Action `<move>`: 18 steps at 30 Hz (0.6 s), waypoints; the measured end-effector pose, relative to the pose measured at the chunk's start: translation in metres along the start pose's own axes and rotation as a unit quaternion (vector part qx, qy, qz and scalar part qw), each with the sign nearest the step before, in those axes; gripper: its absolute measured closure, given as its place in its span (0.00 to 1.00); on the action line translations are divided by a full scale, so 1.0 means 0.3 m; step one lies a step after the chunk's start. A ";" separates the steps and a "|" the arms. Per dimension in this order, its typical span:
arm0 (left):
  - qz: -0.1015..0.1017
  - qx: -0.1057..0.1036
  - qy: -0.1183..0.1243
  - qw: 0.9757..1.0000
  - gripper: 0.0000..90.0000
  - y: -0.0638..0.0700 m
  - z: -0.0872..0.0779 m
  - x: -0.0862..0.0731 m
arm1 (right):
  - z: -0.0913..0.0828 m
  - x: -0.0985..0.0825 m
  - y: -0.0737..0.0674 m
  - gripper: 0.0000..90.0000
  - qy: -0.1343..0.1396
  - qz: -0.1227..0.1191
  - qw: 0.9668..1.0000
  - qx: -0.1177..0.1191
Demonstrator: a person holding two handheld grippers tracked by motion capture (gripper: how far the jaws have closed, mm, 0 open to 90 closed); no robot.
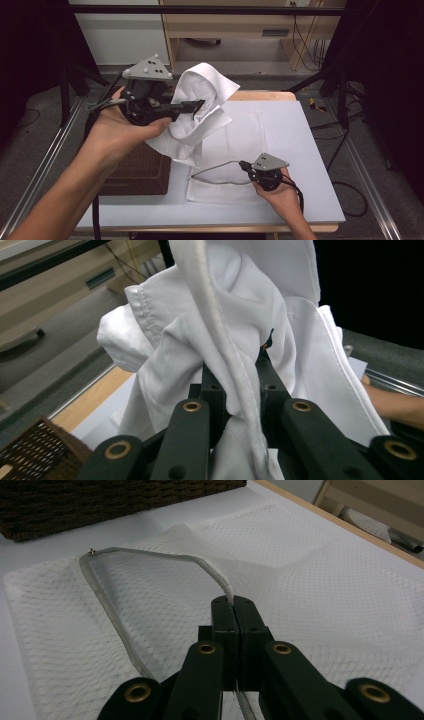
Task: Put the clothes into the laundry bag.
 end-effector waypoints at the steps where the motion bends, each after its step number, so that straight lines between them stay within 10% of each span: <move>1: 0.001 -0.003 0.001 1.000 0.88 0.007 0.005 0.002 | 0.000 0.000 0.001 0.99 0.001 0.003 1.000 0.002; 18: 0.004 -0.062 0.010 0.998 0.88 0.129 0.084 -0.021 | -0.001 -0.004 0.027 0.99 0.008 0.043 0.999 0.020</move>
Point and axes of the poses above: each handheld gripper's, and its own axes: z roughly forward along the jaws, x roughly out of its top, y roughly to its right, the point moved 2 cm from there along z, roughly forward along the jaws, and after that the axes turned 8 degrees about z, right-handed, at the moved point
